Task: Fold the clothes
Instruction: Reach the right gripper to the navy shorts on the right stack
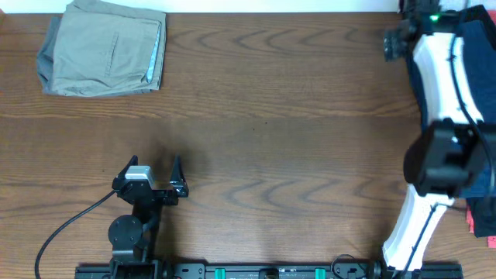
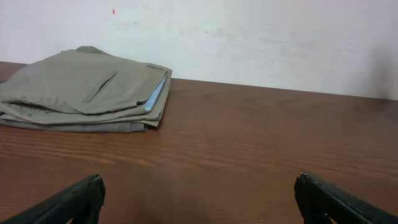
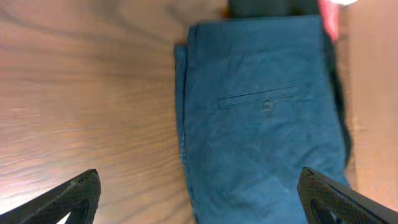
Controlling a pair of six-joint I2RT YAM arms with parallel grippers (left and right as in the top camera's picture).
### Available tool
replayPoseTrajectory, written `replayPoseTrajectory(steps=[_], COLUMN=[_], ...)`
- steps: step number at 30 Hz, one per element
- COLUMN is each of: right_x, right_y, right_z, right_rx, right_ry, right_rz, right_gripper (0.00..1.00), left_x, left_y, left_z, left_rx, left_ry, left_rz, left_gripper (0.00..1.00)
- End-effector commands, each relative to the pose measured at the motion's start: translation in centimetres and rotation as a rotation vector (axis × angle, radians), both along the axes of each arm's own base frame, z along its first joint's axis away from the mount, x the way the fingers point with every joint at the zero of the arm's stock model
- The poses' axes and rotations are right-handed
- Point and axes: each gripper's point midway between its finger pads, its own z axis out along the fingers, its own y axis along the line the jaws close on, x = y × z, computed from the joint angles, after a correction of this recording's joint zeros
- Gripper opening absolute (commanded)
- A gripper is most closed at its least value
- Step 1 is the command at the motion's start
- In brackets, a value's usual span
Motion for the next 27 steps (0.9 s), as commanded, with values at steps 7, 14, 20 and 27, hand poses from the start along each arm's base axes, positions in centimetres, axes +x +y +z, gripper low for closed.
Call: replayPoseTrajectory(steps=[7,14,20,27], right_x=[0.8,0.9,1.3,1.7], right_y=[-6.0,-7.0,-6.3,-5.4], right_z=[-6.5,-10.5,-12.5,-14.1], right_rx=[-0.161,-0.126,-0.031,0.061], right_ry=[0.104,0.132,0.117,0.091], right_rz=[-0.056,-0.06,-0.036,-0.045], right_gripper=[0.99,0.99,0.97,0.79], left_x=[-0.1,-0.1,-0.1,-0.1], left_y=[-0.2,-0.2,-0.2,-0.2], left_z=[-1.6,-1.6,-1.6,-1.6], left_rx=[0.011,0.011,0.011,0.011], left_ry=[0.047,0.047,0.047,0.047], left_rz=[-0.015,-0.016,-0.015,-0.015], left_gripper=[0.98,0.98,0.98,0.98])
